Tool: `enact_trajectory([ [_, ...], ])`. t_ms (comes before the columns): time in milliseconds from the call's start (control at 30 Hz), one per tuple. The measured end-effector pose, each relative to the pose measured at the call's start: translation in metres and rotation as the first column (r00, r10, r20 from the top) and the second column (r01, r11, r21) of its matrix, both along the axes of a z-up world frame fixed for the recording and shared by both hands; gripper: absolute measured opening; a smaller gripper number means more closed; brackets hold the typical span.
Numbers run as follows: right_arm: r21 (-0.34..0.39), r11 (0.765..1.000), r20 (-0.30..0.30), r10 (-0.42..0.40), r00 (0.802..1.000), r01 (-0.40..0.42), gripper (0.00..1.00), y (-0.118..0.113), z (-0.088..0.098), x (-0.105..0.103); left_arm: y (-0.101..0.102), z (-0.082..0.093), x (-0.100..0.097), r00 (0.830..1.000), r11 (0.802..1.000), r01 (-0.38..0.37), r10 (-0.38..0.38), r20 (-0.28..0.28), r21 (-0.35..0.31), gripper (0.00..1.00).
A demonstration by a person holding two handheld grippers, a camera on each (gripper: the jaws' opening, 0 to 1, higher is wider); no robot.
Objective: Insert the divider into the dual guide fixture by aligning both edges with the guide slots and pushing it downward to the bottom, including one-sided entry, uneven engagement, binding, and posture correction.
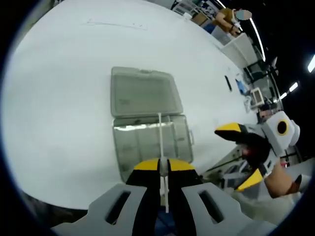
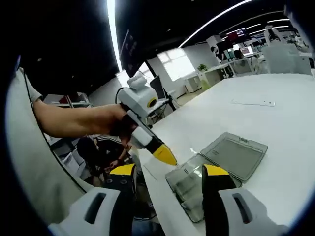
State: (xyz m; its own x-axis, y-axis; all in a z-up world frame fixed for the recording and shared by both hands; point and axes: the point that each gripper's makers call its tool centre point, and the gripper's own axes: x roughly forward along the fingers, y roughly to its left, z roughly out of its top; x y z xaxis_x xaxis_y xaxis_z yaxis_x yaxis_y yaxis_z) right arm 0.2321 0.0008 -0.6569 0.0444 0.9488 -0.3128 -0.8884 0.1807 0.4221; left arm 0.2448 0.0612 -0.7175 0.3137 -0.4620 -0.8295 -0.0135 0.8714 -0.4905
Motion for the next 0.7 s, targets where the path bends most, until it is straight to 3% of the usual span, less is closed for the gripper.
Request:
enact_trajectory([
  [200,-0.048,0.997,0.063,0.060,0.996,-0.057,0.54,-0.002,-0.006,-0.004,0.000,-0.007,0.002,1.000,1.000,-0.014,0.015,-0.018,0.024,0.01],
  [700,-0.070,0.993,0.107,0.098,0.989,-0.091,0.56,-0.006,-0.009,-0.008,0.002,-0.017,0.008,0.998,0.998,-0.049,0.050,-0.040,0.035,0.01],
])
